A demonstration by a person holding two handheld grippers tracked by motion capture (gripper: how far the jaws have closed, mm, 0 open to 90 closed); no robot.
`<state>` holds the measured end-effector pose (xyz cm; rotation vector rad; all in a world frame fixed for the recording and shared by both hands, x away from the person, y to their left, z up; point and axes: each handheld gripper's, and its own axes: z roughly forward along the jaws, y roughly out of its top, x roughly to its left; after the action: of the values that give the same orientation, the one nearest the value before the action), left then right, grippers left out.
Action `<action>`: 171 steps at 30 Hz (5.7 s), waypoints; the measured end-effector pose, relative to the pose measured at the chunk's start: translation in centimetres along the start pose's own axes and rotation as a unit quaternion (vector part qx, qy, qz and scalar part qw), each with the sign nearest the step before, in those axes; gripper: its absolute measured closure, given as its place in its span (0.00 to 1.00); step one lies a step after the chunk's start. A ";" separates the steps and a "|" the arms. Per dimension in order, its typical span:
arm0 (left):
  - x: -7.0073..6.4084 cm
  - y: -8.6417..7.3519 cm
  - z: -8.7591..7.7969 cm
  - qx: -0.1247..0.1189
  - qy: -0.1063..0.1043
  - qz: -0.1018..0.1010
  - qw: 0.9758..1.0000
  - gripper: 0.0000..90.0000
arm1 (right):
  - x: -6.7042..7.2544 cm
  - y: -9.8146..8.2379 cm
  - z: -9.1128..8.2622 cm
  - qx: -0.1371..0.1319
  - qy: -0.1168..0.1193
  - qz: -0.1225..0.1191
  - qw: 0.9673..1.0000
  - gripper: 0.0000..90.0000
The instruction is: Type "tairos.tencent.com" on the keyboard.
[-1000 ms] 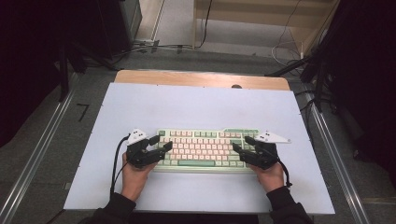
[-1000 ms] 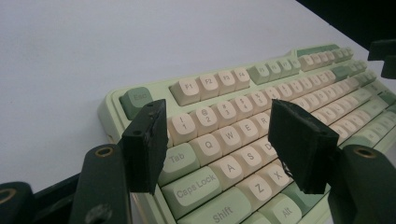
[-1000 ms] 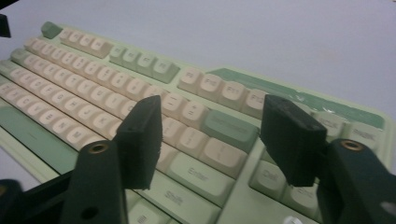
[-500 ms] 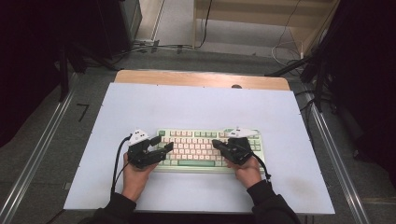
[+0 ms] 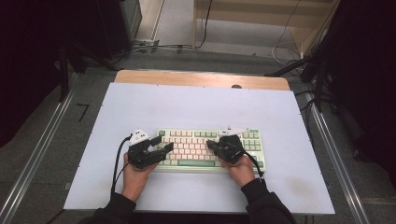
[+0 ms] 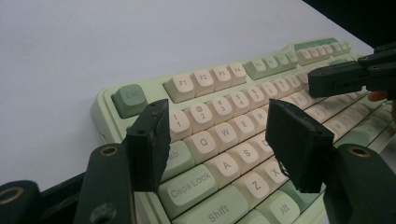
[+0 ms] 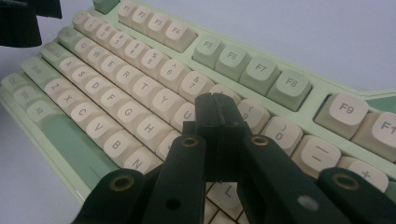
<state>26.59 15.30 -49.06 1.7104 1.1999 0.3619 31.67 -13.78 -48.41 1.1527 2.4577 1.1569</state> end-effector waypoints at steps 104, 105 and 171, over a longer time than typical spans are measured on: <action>-3.9 1.8 5.1 0.071 -0.021 0.069 0.995 1.00 | -0.8 0.3 -2.5 -0.046 -0.007 0.021 0.999 0.25; -3.9 1.8 5.1 0.071 -0.021 0.069 0.995 1.00 | -0.8 0.3 -2.5 -0.046 -0.006 0.021 0.999 0.25; -1.3 1.5 0.5 -0.004 -0.038 0.022 0.999 0.35 | -0.9 0.3 -2.9 -0.054 -0.004 0.020 0.998 0.25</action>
<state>27.16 13.84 -47.65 1.7299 1.1052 0.3254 31.09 -15.93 -46.40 1.1786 2.3453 1.2766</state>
